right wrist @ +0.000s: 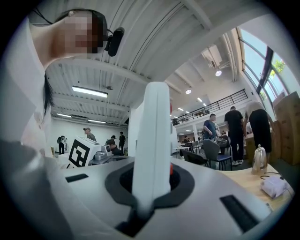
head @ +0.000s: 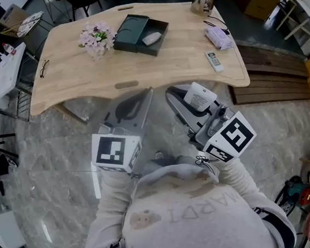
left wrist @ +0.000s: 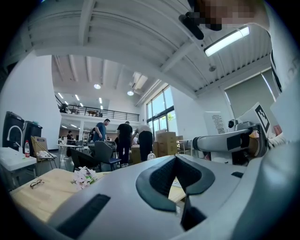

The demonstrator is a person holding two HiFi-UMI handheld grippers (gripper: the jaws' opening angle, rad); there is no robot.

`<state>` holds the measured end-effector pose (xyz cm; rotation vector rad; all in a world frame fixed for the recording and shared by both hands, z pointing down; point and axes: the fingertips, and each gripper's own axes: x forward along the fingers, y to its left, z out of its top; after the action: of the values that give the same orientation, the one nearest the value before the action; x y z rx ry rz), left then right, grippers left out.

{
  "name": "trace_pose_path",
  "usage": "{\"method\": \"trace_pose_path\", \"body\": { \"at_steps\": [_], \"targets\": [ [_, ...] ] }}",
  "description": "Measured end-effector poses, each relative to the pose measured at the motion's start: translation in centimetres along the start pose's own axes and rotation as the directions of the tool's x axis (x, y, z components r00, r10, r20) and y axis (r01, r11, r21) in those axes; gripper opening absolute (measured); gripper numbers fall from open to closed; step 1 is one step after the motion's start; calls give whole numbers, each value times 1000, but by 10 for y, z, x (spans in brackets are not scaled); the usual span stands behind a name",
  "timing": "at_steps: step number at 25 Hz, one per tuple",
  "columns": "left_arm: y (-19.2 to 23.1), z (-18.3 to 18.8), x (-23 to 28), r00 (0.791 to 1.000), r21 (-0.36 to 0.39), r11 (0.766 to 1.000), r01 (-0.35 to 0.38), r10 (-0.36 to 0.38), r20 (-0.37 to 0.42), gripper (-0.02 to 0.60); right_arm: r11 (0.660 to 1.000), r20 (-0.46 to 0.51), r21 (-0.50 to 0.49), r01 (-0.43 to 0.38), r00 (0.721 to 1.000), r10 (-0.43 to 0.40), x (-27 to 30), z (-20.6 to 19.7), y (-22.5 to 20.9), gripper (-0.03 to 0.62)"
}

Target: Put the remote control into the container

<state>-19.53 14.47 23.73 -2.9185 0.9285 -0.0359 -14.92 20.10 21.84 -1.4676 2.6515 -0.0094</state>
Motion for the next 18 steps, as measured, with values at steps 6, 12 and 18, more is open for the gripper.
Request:
{"method": "trace_pose_path", "body": {
  "at_steps": [6,12,18],
  "targets": [
    [16,-11,20,1000,-22,999,26,-26,-1,0,998,-1,9,66,998,-66,5,-3,-24,31],
    [21,-12,62,999,-13,999,32,-32,-6,0,998,9,-2,70,998,-70,12,-3,-63,31],
    [31,-14,127,1000,-12,1000,-4,3,-15,0,1000,16,-1,17,1000,-17,27,-1,-128,31]
  ]
}}
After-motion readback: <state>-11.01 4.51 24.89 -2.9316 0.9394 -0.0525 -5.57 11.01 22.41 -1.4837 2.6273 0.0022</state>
